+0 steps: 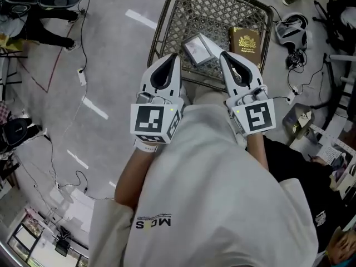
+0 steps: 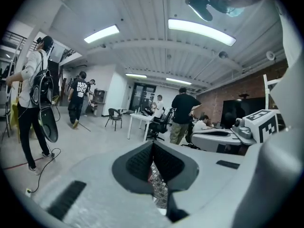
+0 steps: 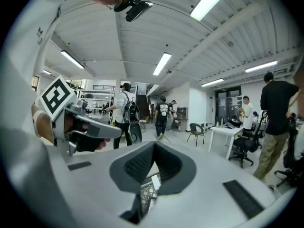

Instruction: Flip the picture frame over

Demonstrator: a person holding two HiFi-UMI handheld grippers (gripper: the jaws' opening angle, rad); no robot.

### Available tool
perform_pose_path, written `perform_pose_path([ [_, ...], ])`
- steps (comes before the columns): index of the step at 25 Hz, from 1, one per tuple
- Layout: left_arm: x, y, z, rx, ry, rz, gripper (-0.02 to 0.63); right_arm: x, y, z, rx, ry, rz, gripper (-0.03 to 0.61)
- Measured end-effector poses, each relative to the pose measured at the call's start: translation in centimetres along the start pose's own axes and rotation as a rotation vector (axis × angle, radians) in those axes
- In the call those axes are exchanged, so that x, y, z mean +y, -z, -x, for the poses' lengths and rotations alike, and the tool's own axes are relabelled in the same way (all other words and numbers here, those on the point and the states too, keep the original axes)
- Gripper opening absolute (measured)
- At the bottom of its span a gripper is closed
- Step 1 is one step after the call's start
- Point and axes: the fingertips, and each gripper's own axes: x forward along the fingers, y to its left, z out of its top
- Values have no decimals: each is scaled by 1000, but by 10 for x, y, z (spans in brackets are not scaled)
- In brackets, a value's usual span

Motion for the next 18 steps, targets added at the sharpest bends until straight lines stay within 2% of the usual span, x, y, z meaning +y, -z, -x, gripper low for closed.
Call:
perform_pose_path([
  [7, -9, -7, 12, -33, 40, -12, 20, -2, -14, 17, -35, 51, -44, 17],
  [18, -9, -17, 8, -49, 52, -61, 20, -22, -4, 20, -9, 121, -55, 15],
])
